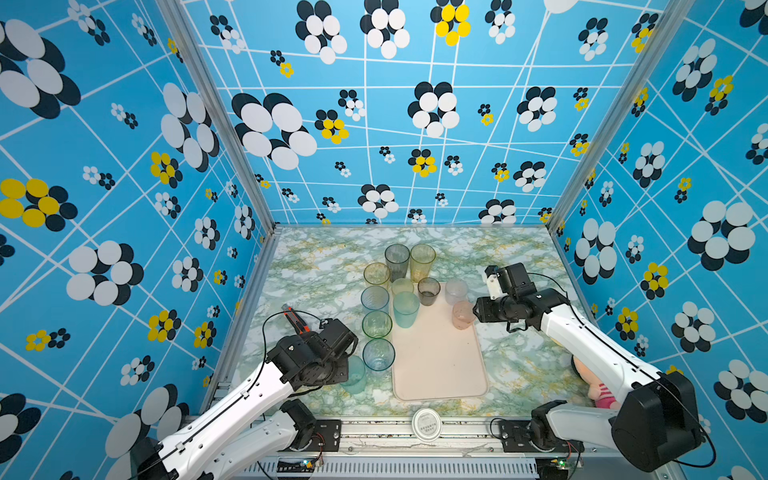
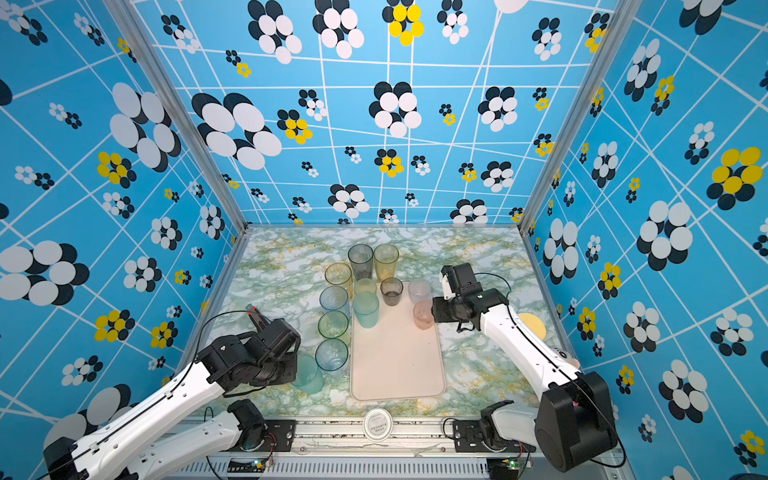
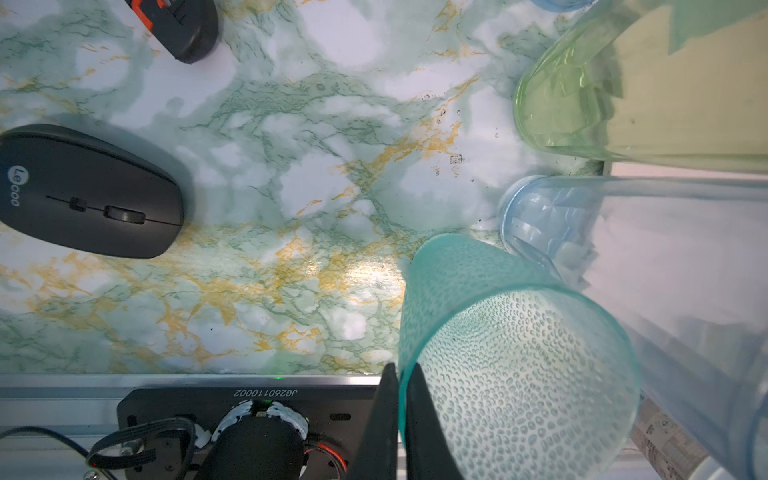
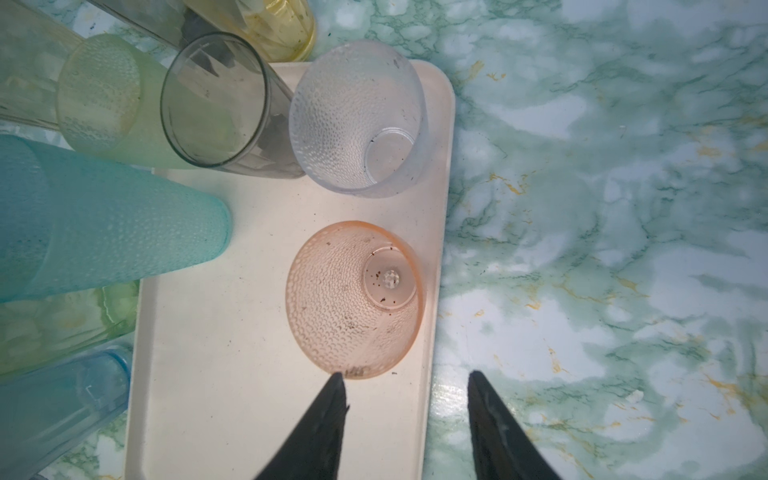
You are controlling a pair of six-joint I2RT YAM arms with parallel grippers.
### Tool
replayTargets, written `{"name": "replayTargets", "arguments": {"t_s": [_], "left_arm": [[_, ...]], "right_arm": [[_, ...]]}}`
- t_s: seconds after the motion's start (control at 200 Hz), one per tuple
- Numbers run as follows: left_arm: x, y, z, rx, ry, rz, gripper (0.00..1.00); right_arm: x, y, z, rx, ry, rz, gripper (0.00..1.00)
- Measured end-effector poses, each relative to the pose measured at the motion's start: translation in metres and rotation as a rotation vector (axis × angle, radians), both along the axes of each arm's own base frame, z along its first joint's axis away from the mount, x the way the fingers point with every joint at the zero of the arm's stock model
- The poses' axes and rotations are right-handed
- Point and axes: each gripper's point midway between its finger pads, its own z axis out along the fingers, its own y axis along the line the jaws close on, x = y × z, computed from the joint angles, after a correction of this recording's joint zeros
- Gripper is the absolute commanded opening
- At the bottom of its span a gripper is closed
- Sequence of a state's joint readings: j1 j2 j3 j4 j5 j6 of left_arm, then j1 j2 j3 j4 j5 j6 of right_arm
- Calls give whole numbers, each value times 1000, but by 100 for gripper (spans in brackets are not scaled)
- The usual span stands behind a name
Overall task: Place the glasses into the tray
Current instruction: 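Close the left gripper on the rim of the teal dotted glass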
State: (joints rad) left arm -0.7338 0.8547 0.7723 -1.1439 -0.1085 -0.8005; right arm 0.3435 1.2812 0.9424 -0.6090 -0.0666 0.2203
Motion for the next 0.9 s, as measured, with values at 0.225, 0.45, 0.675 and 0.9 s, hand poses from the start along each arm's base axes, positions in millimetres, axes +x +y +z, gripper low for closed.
{"name": "replayTargets", "arguments": {"t_s": [0.225, 0.45, 0.675, 0.9], "left_arm": [[0, -1, 1, 5, 11, -2, 0], [-2, 0, 6, 20, 28, -16, 0], [-4, 0, 16, 24, 29, -29, 0], [-9, 4, 32, 32, 31, -38, 0]], "right_arm": [[-1, 2, 0, 10, 3, 6, 50], [-1, 4, 0, 19, 7, 12, 50], [-2, 4, 0, 21, 8, 13, 50], [-2, 4, 0, 21, 8, 14, 50]]}}
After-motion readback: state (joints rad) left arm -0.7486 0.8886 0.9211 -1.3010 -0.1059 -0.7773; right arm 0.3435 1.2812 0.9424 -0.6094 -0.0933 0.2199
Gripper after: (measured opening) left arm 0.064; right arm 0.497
